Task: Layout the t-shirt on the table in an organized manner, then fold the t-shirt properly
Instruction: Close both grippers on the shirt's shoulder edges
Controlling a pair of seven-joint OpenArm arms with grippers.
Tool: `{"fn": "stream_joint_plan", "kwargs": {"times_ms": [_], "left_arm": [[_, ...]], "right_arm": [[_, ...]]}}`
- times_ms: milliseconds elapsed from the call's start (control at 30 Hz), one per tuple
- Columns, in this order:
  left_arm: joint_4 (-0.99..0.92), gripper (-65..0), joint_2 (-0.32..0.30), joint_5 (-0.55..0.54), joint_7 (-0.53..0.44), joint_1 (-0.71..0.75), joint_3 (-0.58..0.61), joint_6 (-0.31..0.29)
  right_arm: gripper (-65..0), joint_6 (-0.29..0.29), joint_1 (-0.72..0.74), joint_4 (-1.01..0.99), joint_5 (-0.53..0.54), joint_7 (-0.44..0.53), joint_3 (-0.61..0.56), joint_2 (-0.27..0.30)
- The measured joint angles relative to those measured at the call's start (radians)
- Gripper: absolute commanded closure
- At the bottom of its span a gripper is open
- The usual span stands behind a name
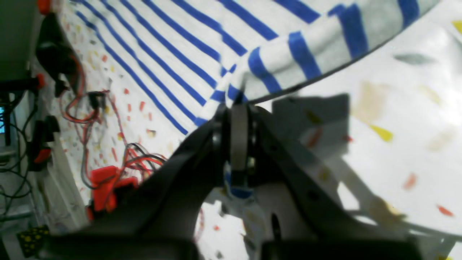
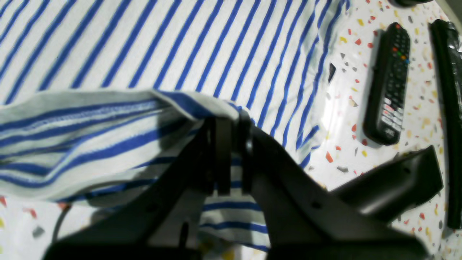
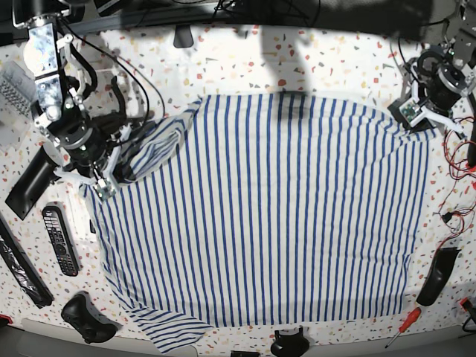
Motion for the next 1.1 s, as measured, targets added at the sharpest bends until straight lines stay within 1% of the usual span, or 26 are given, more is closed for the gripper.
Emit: {"fn": "stream_joint_plan", "kwargs": {"times_ms": [100, 267, 367, 567, 633, 733, 800, 933, 1000, 1100], "left_arm": [[0.0, 0.0, 0.0, -0.045, 0.0, -0.028, 0.0, -0.003], [0.0, 0.0, 0.0, -0.188, 0.001, -0.09, 0.0, 0.001], [-0.002, 0.0, 0.0, -0.22, 0.009, -0.119, 0.0, 0.003], [-0.005, 0.0, 0.007, -0.22, 0.017, -0.185, 0.002, -0.002], [-0.028, 0.0, 0.027, -0.222, 0.015, -0.219, 0.002, 0.003], [-0.078, 0.0, 0.062, -0.33, 0.022, -0.25, 0.002, 0.004], [-0.118, 0.0, 0.086, -0.377, 0.024, -0.269, 0.002, 0.002], [-0.203, 0.0, 0.13, -0.392, 0.017, -0.321, 0.002, 0.003], [-0.246, 0.0, 0.142, -0.39, 0.001, -0.343, 0.002, 0.005], [-0.294, 0.0, 0.144, -0.39, -0.001, -0.369, 0.002, 0.006]], "right_arm": [[0.0, 0.013, 0.035, -0.018, 0.005, 0.004, 0.0, -0.013], [0.0, 0.016, 0.081, -0.063, 0.006, 0.003, 0.0, -0.025], [0.0, 0.016, 0.106, -0.067, 0.005, 0.002, 0.0, -0.025], [0.0, 0.016, 0.16, -0.069, 0.005, 0.006, 0.0, -0.025], [0.0, 0.016, 0.175, -0.069, 0.006, 0.001, 0.0, -0.025], [0.0, 0.017, 0.18, -0.069, 0.005, 0.003, 0.0, -0.025], [0.0, 0.017, 0.179, -0.069, 0.005, 0.017, 0.0, -0.025], [0.0, 0.017, 0.179, -0.069, 0.001, 0.039, 0.0, -0.025], [0.0, 0.016, 0.18, -0.069, -0.023, 0.045, 0.0, -0.025], [0.0, -0.014, 0.186, -0.079, -0.044, 0.052, 0.0, -0.025]]}}
